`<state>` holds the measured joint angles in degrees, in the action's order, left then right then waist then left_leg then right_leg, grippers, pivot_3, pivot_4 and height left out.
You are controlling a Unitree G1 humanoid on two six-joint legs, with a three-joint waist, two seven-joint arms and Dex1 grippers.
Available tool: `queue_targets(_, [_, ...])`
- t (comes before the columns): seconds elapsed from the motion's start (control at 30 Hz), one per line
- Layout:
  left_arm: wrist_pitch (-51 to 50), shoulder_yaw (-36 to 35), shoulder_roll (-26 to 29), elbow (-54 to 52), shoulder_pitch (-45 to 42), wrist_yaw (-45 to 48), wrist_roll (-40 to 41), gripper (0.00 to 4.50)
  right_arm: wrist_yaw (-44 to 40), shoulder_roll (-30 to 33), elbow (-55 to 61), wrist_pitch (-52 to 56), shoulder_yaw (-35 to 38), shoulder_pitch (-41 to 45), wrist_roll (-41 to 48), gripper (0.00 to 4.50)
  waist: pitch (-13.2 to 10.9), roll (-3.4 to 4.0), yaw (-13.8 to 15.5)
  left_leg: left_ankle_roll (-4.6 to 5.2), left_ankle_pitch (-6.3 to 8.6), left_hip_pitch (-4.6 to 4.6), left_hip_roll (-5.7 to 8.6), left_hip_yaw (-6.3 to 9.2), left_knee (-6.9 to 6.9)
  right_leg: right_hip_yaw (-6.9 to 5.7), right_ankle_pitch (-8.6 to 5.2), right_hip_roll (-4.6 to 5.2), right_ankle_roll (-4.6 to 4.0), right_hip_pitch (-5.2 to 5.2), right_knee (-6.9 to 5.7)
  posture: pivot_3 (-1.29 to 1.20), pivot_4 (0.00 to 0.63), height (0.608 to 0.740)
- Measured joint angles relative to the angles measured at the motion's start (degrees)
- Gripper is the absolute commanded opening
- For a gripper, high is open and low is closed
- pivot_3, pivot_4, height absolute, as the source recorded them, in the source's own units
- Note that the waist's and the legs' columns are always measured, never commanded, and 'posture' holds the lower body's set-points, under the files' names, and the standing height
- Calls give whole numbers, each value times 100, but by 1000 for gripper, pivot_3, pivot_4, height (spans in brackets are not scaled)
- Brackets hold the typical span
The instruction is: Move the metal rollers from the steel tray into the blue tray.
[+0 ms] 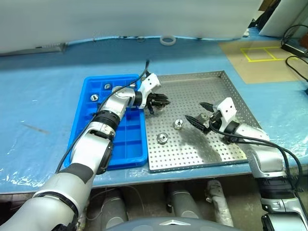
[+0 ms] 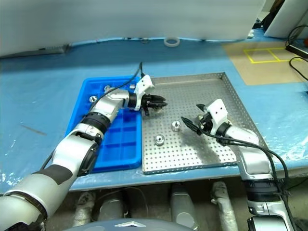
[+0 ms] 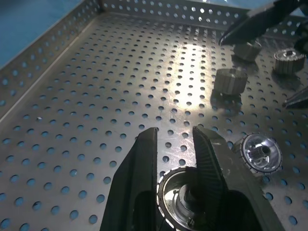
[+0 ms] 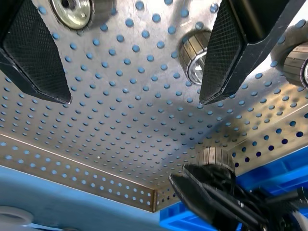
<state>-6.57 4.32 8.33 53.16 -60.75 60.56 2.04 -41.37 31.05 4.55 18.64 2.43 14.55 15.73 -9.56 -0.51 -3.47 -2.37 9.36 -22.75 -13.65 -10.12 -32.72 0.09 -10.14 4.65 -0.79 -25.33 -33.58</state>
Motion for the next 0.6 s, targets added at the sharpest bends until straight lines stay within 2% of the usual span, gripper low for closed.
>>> queue_targets(0.13, [-196,-442,57,-998,457,-444,448,766,-239,-117,-334,-122,-206,327,0,4500,0,0,108,-1,0,4,-1,-1,-2,1,1,0,-1,1,-5,-214,150,740])
queue_targets(0.33, [-111,-933,-23,-3353,1754,-1600,892,766,-952,-516,-1204,-220,-504,1331,133,4500,-4,5,310,-6,-4,5,-12,-1,0,-9,2,7,-4,-1,-14,-56,150,740])
queue_targets(0.5, [-212,-1102,-61,-4861,2822,-2943,706,766,-1476,-863,-1929,-477,-718,2012,121,4500,-5,6,539,-9,-4,2,-15,-1,3,-17,1,12,-5,-1,-13,41,150,740])
queue_targets(0.6, [-218,-1150,-215,-5301,3361,-3825,383,766,-1680,-1026,-2268,-609,-894,2155,77,4500,-7,8,675,-10,-5,-8,-14,0,3,-30,1,22,-4,-3,-12,85,150,740])
